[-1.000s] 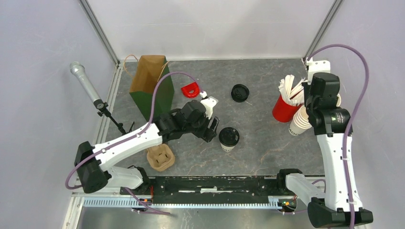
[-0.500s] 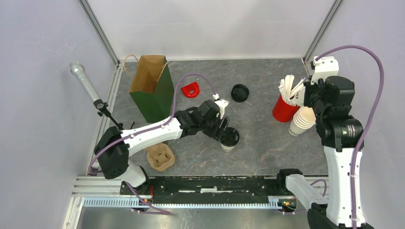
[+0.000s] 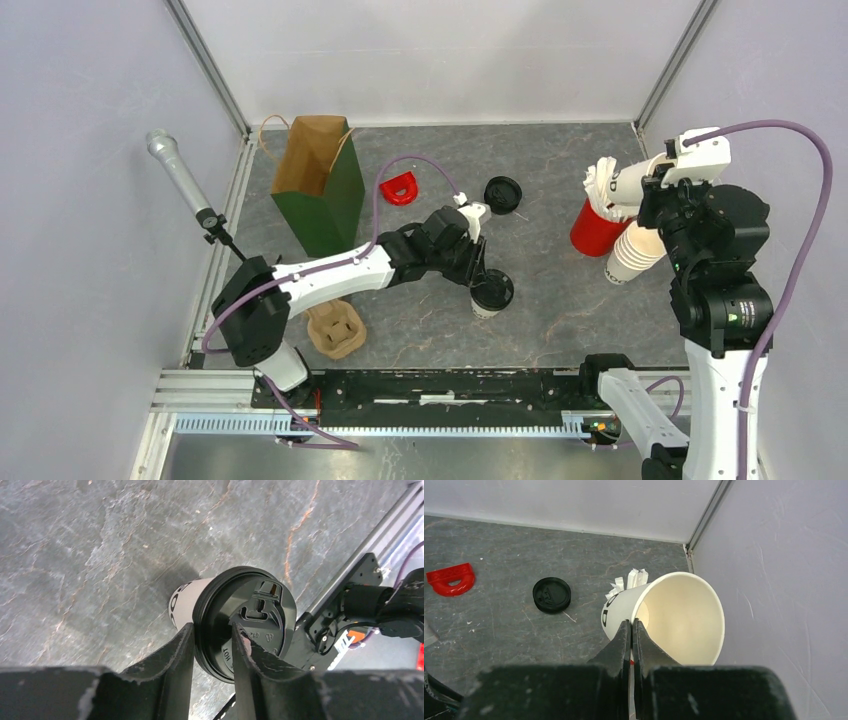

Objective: Pack the takeout coffee

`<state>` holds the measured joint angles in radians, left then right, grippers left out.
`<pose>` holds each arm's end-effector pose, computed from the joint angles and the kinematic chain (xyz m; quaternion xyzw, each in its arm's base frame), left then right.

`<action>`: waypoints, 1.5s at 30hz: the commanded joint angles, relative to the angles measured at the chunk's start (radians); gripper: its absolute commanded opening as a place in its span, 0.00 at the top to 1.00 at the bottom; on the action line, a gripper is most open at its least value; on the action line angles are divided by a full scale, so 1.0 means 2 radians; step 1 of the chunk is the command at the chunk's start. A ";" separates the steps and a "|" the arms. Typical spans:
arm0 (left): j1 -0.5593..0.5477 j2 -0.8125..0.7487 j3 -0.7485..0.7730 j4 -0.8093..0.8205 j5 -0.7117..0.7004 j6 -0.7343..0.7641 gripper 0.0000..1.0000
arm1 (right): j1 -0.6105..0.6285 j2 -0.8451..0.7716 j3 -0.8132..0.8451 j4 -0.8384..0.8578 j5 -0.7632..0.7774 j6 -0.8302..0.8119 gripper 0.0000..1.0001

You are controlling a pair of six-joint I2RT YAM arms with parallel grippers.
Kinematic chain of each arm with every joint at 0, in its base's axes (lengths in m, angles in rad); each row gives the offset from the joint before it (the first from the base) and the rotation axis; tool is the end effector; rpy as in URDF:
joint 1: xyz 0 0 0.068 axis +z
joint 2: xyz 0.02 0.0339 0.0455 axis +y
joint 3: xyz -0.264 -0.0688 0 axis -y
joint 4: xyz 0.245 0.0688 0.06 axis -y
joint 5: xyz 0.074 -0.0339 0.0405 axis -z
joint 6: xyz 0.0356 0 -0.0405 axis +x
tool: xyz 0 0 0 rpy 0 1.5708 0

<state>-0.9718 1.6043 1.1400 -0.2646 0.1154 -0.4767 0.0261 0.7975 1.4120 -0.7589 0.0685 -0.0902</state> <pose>0.1975 -0.2966 0.2484 0.2461 0.8776 -0.3097 0.2707 0.1096 0.0004 0.4769 -0.0216 0.7559 -0.0468 0.6527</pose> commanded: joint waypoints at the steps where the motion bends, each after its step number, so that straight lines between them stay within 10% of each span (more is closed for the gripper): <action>1: -0.001 0.019 0.009 0.049 0.026 -0.035 0.65 | 0.002 -0.005 -0.008 0.027 -0.020 0.007 1.00; 35: -0.003 0.183 0.083 0.347 0.121 -0.121 0.86 | 0.006 -0.005 -0.036 0.046 -0.017 0.004 1.00; 45: -0.001 0.154 0.089 0.307 0.110 -0.085 0.41 | 0.014 -0.008 -0.049 0.049 -0.019 0.004 1.00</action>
<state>-0.9730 1.9732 1.2713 0.3515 0.3431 -0.6830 0.0441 0.7856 1.3197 -0.7017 0.0277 -0.0834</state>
